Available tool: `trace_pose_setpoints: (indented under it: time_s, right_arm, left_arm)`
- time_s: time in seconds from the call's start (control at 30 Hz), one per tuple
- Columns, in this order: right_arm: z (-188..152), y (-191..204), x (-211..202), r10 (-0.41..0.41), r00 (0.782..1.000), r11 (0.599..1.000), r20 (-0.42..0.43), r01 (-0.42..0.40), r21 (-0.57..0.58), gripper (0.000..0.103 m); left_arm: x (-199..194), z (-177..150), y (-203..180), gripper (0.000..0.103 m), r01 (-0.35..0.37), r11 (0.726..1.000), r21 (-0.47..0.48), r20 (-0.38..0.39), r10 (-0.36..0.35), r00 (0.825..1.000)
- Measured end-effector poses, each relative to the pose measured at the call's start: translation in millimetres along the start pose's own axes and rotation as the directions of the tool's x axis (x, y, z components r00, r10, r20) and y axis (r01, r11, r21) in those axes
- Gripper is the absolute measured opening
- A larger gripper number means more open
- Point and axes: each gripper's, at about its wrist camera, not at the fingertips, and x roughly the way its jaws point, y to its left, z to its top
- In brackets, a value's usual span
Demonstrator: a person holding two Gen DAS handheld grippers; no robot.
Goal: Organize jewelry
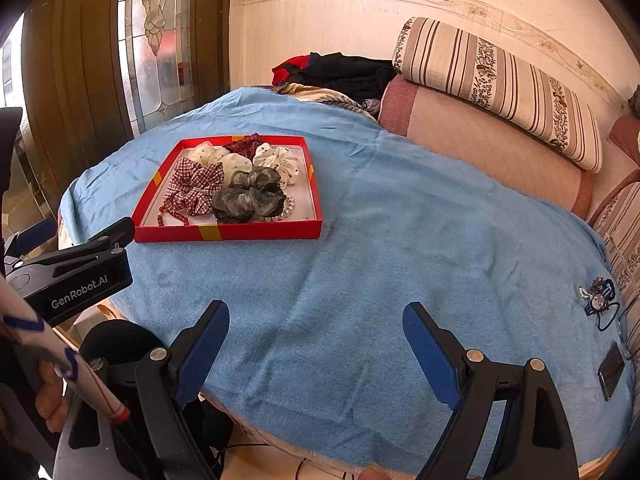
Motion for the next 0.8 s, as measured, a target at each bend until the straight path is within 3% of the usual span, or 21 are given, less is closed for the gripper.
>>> trace_pose_setpoints:
  time_s: [0.6,0.8]
  right_arm:
    - [-0.3,4.3,-2.6,-0.006,1.000,1.000,0.004,0.006,-0.012,0.092]
    - [-0.5,4.2,-4.7,-0.005,1.000,1.000,0.011,0.005,-0.004,0.092]
  left_arm:
    - [-1.8,-0.4,6.0,0.103,-0.001,1.000,-0.012,-0.001,0.001,1.000]
    - [-5.4,0.3,3.5,0.103,-0.035,0.998,0.047,-0.002,0.035,0.999]
